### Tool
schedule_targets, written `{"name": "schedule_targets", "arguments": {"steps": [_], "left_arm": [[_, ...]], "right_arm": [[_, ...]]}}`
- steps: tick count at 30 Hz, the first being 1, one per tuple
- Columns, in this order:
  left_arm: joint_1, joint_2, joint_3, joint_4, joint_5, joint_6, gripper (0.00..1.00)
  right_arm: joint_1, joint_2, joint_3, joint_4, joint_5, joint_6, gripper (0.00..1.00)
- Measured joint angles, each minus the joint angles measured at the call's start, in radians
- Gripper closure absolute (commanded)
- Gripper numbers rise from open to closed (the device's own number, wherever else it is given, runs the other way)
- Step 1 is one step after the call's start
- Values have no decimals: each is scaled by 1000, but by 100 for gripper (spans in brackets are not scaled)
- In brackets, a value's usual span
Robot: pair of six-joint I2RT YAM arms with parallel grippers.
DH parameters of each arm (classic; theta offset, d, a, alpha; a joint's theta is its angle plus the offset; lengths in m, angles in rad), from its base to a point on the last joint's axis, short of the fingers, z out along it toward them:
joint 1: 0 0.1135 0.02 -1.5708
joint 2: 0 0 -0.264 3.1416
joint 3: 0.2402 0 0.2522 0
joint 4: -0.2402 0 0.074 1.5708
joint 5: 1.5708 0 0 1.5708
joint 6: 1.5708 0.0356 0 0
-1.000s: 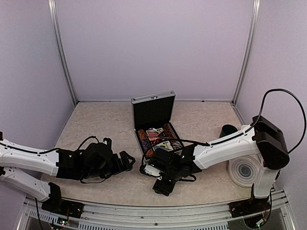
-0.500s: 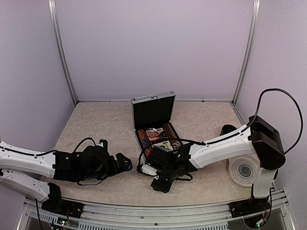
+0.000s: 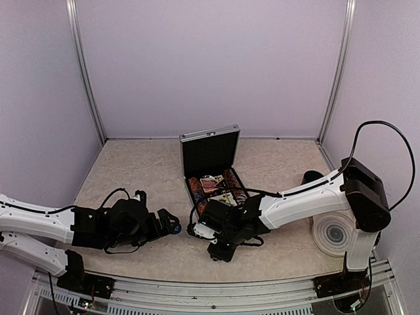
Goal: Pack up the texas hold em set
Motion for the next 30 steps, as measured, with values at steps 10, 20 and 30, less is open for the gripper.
{"name": "schedule_targets", "arguments": {"steps": [10,20,30], "left_arm": [[-5,0,0,0,0,-6,1],[-5,2,0,0,0,-7,1],[-5,24,10,-16,1,15,1]], "right_arm": [[-3,-4,13,-62,-2,-8,40],[-7,-8,27,-122,-34,1,34],[-6,10,183,-255,-105,13,31]]}}
